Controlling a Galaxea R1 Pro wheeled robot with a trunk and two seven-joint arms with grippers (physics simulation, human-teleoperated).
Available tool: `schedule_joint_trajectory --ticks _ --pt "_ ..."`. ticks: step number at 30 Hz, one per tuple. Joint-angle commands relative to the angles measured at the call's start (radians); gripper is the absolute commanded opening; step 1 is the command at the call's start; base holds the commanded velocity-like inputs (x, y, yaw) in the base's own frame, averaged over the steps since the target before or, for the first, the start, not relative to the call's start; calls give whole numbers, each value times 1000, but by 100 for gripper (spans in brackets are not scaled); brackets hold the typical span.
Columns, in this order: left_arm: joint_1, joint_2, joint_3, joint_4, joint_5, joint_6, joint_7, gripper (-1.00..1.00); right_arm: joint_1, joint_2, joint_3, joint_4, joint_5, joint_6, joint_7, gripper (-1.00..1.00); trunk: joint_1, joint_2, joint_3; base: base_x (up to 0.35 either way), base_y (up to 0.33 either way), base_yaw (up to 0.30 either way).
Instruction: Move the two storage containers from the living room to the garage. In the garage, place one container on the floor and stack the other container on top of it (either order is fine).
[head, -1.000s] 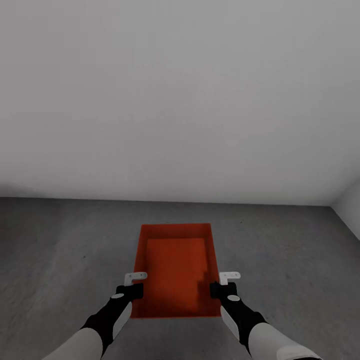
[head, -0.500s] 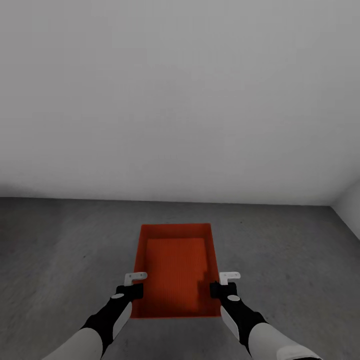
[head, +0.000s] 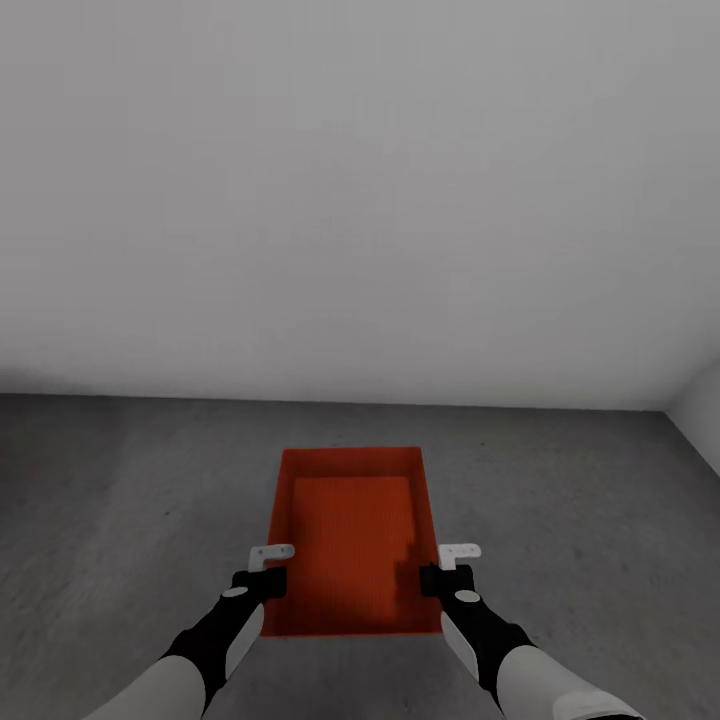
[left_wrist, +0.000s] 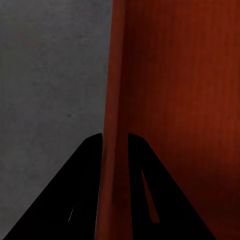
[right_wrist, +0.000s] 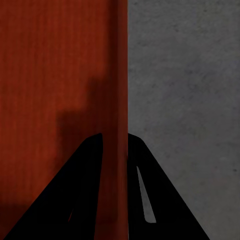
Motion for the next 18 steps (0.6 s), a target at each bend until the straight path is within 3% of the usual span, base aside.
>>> schedule_joint_trajectory --ticks 1,18 --pt "-1 11 1 -28 -4 -30 14 -100 0 -4 11 5 -10 -2 -7 -100 4 -8 -4 0 0 0" --pt "-1 11 2 -28 -4 -31 14 -100 0 -4 11 5 -10 -1 -7 -100 69 -127 -58 0 0 0"
